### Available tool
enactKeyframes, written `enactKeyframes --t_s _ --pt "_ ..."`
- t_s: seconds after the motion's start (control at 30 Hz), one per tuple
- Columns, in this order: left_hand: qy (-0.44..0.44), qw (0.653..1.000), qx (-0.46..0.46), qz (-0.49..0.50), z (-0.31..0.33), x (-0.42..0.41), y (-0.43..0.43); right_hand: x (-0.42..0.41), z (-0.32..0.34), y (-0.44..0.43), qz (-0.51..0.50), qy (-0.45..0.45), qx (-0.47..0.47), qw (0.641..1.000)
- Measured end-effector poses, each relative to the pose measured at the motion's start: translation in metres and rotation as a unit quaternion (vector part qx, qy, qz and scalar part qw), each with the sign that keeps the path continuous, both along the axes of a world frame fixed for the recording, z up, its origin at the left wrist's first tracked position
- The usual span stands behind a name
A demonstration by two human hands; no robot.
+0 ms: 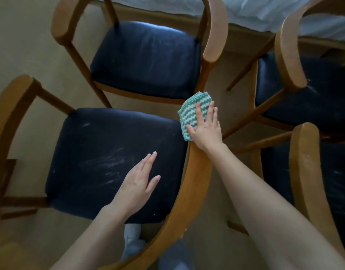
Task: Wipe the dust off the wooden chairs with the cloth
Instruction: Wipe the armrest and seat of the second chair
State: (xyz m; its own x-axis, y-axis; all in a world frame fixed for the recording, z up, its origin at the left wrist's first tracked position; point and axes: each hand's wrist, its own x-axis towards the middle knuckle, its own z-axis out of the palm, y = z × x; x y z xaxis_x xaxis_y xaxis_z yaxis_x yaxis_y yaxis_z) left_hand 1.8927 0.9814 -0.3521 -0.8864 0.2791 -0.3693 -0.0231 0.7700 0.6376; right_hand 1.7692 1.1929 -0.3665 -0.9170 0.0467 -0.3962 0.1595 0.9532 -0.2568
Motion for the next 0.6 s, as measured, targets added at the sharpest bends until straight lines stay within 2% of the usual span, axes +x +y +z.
enactKeyframes --t_s 0.13,0.33,0.47,0.6 --pt "-0.008 1.000 0.002 0.018 -0.001 0.005 0.003 0.052 -0.001 0.000 -0.001 0.036 -0.024 0.999" --pt "-0.007 1.000 0.014 0.027 -0.007 0.001 0.001 0.165 -0.004 -0.015 -0.014 0.031 -0.063 0.997" --pt "-0.011 0.999 0.026 0.017 -0.009 0.000 -0.003 0.156 -0.001 -0.020 -0.033 0.019 -0.044 0.998" --pt "-0.020 0.999 0.027 0.003 -0.013 -0.004 -0.005 0.104 0.000 -0.007 -0.032 0.005 -0.032 0.999"
